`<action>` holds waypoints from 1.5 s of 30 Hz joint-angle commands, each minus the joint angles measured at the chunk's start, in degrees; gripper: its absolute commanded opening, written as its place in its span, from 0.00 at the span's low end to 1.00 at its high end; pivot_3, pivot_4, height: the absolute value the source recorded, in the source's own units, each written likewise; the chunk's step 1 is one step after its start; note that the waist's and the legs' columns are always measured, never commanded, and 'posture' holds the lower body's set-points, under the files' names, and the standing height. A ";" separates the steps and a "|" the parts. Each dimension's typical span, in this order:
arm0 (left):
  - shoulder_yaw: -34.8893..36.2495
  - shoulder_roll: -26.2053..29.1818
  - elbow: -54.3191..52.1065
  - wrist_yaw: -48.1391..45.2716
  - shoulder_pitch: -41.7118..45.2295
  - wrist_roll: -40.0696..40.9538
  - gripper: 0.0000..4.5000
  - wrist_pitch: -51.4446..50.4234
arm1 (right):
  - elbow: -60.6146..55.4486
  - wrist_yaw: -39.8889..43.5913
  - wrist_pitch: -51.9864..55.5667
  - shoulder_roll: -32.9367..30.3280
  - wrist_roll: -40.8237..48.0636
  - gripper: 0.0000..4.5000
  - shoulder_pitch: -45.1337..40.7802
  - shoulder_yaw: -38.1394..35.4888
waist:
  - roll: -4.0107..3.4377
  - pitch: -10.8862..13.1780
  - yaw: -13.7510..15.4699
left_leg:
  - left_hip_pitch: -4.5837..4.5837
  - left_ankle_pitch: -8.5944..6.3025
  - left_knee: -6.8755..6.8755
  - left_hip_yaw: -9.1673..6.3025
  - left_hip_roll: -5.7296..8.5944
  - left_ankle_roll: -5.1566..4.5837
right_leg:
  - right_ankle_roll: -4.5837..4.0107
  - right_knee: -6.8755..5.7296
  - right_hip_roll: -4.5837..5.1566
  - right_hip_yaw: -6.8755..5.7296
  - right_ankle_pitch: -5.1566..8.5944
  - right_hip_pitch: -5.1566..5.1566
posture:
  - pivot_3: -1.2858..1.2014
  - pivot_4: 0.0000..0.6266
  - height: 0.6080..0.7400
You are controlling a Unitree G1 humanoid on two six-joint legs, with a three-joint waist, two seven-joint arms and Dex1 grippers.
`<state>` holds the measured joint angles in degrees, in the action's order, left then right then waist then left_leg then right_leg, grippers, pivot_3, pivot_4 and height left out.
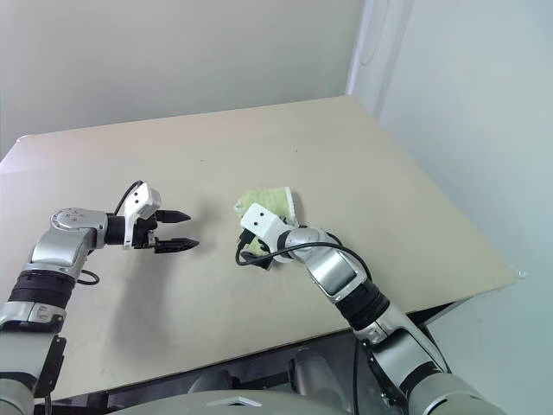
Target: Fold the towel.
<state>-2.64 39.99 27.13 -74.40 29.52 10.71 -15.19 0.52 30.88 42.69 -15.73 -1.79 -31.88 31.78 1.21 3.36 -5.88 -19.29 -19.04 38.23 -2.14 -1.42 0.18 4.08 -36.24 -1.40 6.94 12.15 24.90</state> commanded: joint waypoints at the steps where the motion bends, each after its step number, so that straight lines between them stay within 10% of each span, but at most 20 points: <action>1: 0.32 -0.06 0.53 0.20 2.09 0.17 0.99 1.47 | 0.50 -0.15 -1.60 -0.40 -2.48 1.00 -1.55 -0.08 | 0.00 0.00 -0.01 | 0.00 0.00 0.00 0.00 0.00 0.00 | 0.00 0.00 0.00 0.00 0.00 0.00 | 0.52 0.00 1.00; 5: -0.08 -0.65 2.75 0.53 3.42 -0.33 1.00 2.61 | 0.99 -0.26 -2.53 -0.30 -3.71 0.87 -1.73 -0.44 | 0.01 -0.01 0.02 | 0.00 0.00 0.00 0.00 0.00 0.00 | 0.00 0.00 0.00 0.00 0.00 0.00 | 0.52 0.00 1.00; 16: -0.50 -1.39 7.66 0.84 4.89 -1.08 1.00 6.49 | 0.30 -2.26 -7.86 1.44 -4.49 0.01 -1.66 -4.58 | 0.01 -0.01 -0.13 | 0.00 0.00 0.00 0.00 0.00 0.00 | -0.02 0.00 0.00 0.00 -0.02 0.00 | 0.52 0.00 1.00; 26: -0.72 -2.71 15.01 1.63 7.95 -2.49 1.00 11.01 | -5.17 -3.27 -9.13 3.98 4.53 0.00 -4.84 -20.75 | 0.01 0.00 0.08 | -0.02 0.00 -0.01 -0.02 0.01 0.00 | -0.02 0.01 0.00 -0.01 -0.03 0.00 | 0.52 0.00 1.00; 35: -0.82 -6.19 21.11 2.99 10.83 -4.44 1.00 15.70 | 10.12 -13.15 -18.47 -10.41 0.24 0.00 -14.69 -35.61 | -0.02 0.02 0.27 | -0.06 0.01 -0.05 0.00 0.09 0.02 | 0.03 0.10 0.11 0.00 -0.06 0.00 | 0.52 0.00 1.00; 45: -0.23 -7.12 24.05 4.06 11.22 -5.34 1.00 18.63 | 9.98 -5.37 -27.36 -17.18 -5.84 0.00 -0.06 -24.82 | 0.13 -0.09 -1.08 | -0.01 -0.01 -0.23 0.10 0.05 -0.02 | 0.07 0.10 -0.01 0.18 -0.01 -0.25 | 0.52 0.00 1.00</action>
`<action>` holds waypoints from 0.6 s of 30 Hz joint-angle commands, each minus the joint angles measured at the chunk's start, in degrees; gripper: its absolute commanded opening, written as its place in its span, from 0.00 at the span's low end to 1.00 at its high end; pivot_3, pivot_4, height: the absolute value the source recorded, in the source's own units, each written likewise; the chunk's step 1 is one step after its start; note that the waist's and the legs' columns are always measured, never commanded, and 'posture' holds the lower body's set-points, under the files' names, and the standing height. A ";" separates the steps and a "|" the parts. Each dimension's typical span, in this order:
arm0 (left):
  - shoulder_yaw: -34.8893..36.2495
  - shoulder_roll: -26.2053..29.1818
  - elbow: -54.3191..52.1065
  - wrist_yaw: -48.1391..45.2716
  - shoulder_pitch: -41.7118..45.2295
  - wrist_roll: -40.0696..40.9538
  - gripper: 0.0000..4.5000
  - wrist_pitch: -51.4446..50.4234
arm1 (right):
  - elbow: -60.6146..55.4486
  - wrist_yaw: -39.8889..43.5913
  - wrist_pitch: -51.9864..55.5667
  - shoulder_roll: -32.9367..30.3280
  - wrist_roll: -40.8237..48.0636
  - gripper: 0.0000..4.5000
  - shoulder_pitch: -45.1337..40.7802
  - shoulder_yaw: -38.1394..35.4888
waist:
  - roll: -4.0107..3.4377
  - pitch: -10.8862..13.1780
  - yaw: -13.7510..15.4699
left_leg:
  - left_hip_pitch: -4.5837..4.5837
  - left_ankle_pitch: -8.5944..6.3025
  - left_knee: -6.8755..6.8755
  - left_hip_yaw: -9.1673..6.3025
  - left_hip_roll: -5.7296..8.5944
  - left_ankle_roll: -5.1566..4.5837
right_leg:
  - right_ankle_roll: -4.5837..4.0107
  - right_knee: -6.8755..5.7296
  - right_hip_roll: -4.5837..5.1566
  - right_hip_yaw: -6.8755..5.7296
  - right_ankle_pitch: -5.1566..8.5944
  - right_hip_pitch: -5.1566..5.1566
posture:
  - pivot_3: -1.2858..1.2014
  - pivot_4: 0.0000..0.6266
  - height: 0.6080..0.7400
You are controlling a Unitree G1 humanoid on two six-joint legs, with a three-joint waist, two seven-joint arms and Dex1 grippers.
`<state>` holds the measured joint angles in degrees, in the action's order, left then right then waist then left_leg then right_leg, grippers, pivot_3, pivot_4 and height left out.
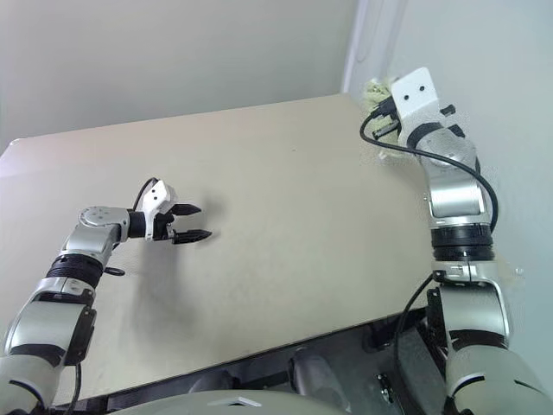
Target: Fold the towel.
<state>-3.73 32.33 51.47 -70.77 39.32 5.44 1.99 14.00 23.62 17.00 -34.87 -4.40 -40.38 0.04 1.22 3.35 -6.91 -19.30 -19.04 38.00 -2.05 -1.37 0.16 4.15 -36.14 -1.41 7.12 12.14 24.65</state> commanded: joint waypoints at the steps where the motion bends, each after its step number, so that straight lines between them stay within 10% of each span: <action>1: 0.92 0.56 -0.35 0.53 1.30 -0.07 1.00 1.56 | -4.47 1.67 -2.14 2.61 -5.12 0.00 12.57 9.74 | 0.21 -0.14 -0.07 | 0.03 0.00 0.01 -0.03 0.00 0.00 | 0.16 0.00 -0.01 -0.02 0.10 -0.07 | 0.52 0.00 1.00; 17: 1.28 1.26 -2.94 1.09 -0.53 0.29 1.00 0.93 | -13.74 3.29 5.27 7.34 -4.62 0.00 23.31 10.01 | 0.03 -0.07 0.03 | 0.12 0.04 0.22 0.15 0.14 0.07 | 0.31 0.00 0.06 0.29 0.01 -0.18 | 0.52 0.00 1.00; 18: 1.27 1.24 -3.04 1.10 -0.58 0.30 1.00 0.90 | -14.18 3.68 5.63 7.28 -4.35 0.16 23.25 9.88 | 0.03 -0.07 0.07 | 0.10 0.04 0.21 0.15 0.14 0.07 | 0.32 0.02 0.07 0.29 0.00 -0.18 | 0.52 0.00 1.00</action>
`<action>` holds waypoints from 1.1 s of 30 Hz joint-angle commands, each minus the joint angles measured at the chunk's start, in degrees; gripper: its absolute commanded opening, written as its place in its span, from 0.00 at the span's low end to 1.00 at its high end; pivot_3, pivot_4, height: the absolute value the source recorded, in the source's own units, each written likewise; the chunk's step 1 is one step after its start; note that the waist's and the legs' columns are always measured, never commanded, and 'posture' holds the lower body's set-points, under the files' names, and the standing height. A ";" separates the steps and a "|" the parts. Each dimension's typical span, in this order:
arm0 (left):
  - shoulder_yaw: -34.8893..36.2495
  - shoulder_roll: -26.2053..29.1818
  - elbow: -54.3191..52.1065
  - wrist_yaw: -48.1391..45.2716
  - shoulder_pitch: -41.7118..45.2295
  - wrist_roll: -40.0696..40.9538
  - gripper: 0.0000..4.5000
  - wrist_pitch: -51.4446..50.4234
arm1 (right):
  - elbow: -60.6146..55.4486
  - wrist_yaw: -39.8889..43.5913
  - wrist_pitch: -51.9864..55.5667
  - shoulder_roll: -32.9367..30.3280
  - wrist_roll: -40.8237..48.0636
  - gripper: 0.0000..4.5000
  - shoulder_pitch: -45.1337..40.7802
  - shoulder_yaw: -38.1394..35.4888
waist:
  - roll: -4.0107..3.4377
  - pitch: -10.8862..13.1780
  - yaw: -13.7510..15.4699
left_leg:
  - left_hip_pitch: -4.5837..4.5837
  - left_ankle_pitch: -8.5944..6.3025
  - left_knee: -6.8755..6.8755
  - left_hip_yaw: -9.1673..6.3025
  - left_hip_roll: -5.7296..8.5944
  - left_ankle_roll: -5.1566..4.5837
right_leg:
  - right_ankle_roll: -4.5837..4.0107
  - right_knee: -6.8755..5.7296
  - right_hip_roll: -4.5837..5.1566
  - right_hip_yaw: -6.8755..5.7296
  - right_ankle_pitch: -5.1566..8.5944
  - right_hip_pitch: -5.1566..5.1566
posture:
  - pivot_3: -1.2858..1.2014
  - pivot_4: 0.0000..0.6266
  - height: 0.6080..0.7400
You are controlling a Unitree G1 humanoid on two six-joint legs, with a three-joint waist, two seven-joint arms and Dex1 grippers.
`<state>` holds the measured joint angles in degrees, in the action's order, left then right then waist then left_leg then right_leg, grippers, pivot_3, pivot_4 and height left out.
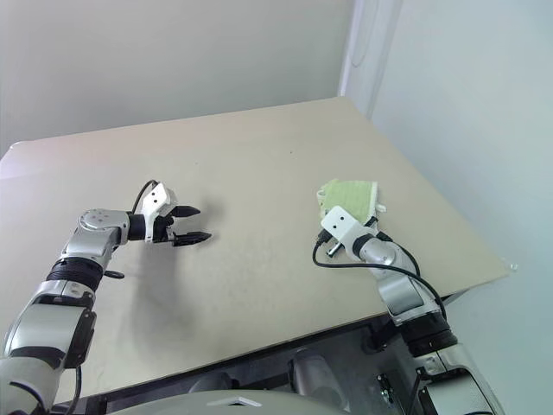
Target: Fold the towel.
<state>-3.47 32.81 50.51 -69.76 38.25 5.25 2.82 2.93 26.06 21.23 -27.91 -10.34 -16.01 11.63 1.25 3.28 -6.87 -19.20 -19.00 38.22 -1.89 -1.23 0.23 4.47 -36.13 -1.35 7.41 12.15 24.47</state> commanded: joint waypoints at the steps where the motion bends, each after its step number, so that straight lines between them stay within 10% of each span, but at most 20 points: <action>1: 1.00 0.72 -2.15 0.14 0.44 0.47 1.00 0.07 | -3.61 1.65 1.64 0.18 1.82 0.21 -1.08 -1.81 | 0.00 0.00 0.05 | 0.00 0.00 0.00 0.00 0.00 0.00 | 0.01 0.00 0.00 0.00 0.00 0.00 | 0.52 0.00 1.00; 11: 0.66 0.25 -2.96 -0.10 1.04 0.49 1.00 -1.34 | -11.32 8.34 5.81 -0.47 9.91 0.99 0.38 -5.76 | 0.00 0.00 0.02 | 0.01 0.00 0.00 0.00 0.01 0.00 | 0.01 -0.01 0.00 0.00 0.00 0.00 | 0.52 0.00 1.00; 20: 0.82 0.43 -3.27 -0.52 1.46 0.58 1.00 -2.44 | -17.59 11.16 14.40 0.06 21.01 0.99 -0.10 -11.08 | 0.00 0.00 0.06 | 0.02 0.00 0.00 -0.01 0.01 0.00 | 0.01 -0.02 0.00 -0.01 0.00 0.00 | 0.52 0.00 1.00; 24: 1.08 0.12 -6.27 -0.34 0.27 1.37 1.00 -4.50 | -6.69 1.37 16.97 7.93 28.59 0.99 -9.85 -23.55 | -0.03 0.04 -0.22 | 0.03 0.01 0.03 0.02 0.02 0.01 | -0.02 -0.04 0.01 0.01 -0.04 0.00 | 0.52 0.00 1.00; 33: 1.61 0.74 -11.23 0.10 -1.64 1.89 1.00 -7.78 | 9.94 -4.58 8.93 9.05 24.70 0.99 -15.75 -22.80 | -0.03 0.02 -0.14 | -0.13 0.01 -0.09 -0.07 0.02 0.02 | -0.11 0.00 0.04 -0.05 -0.19 0.20 | 0.52 0.00 1.00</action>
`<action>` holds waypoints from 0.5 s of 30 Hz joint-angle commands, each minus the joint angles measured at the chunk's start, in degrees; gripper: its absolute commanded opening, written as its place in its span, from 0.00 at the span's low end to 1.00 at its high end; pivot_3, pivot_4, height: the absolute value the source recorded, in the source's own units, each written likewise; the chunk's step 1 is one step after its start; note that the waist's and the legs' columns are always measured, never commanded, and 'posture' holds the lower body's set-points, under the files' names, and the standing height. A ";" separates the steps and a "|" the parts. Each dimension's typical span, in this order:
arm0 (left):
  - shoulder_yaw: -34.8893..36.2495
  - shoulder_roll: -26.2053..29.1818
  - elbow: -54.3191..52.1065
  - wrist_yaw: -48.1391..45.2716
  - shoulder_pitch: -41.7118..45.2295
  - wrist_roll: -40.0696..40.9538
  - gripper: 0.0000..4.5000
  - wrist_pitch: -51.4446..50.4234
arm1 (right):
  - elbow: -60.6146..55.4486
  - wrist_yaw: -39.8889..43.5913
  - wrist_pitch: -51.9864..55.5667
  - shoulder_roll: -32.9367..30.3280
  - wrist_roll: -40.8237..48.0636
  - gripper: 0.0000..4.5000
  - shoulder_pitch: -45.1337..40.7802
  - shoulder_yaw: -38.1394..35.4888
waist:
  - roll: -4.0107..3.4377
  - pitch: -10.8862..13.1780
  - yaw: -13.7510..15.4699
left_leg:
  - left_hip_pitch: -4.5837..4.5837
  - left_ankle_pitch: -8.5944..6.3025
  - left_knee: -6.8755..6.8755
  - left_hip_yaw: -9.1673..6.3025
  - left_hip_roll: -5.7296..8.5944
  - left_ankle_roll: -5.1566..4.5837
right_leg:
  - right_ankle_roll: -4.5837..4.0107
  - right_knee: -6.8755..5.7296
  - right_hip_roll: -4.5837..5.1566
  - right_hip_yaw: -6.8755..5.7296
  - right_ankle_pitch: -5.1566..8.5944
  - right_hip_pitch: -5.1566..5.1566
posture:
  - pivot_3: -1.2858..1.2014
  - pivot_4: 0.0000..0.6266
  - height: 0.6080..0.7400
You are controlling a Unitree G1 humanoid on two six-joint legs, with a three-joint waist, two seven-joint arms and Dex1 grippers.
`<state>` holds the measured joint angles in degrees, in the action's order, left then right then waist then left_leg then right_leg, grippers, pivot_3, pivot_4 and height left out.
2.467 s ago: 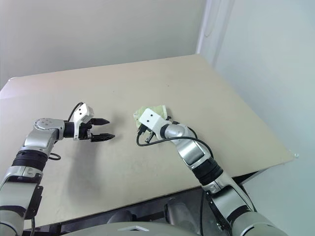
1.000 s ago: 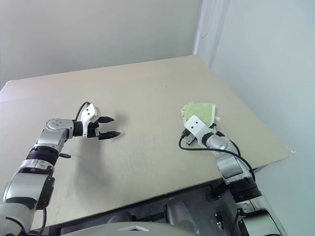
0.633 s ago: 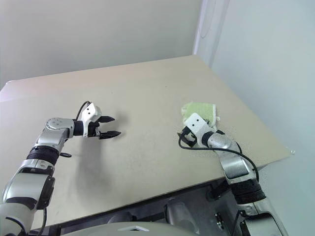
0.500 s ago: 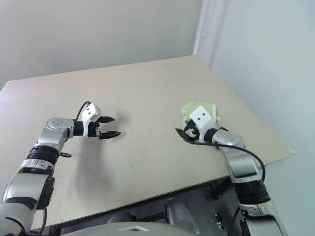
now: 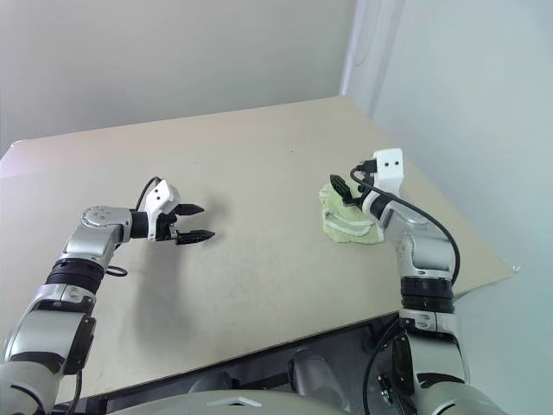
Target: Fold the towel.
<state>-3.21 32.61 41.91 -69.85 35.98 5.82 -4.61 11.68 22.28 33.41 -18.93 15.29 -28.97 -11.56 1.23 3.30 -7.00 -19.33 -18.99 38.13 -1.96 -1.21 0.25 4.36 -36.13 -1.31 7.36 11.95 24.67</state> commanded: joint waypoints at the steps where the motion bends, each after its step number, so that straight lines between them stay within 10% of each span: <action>1: 1.42 0.99 -2.79 0.37 0.65 1.31 1.00 -0.47 | 2.16 -0.82 -3.90 0.31 -1.36 0.99 -2.76 1.03 | 0.00 0.00 -0.10 | -0.01 0.00 0.00 0.01 0.00 0.00 | 0.00 0.00 0.01 0.00 0.00 0.01 | 0.52 0.00 1.00; 15: 1.51 0.83 -3.65 1.74 0.68 1.28 1.00 -1.16 | 14.75 -4.36 -5.59 2.33 -9.25 0.99 -0.05 8.64 | 0.13 -0.12 -0.25 | 0.14 0.00 0.05 0.01 0.00 0.00 | 0.15 -0.03 -0.01 0.02 0.09 -0.18 | 0.52 0.00 1.00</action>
<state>-3.15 32.64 39.78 -68.34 35.96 5.82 -5.92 25.42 17.73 26.32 -17.27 6.58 -30.01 -4.03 1.36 3.17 -7.24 -19.16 -18.99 38.18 -1.96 -1.21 0.26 4.51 -36.16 -1.32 7.38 12.04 24.47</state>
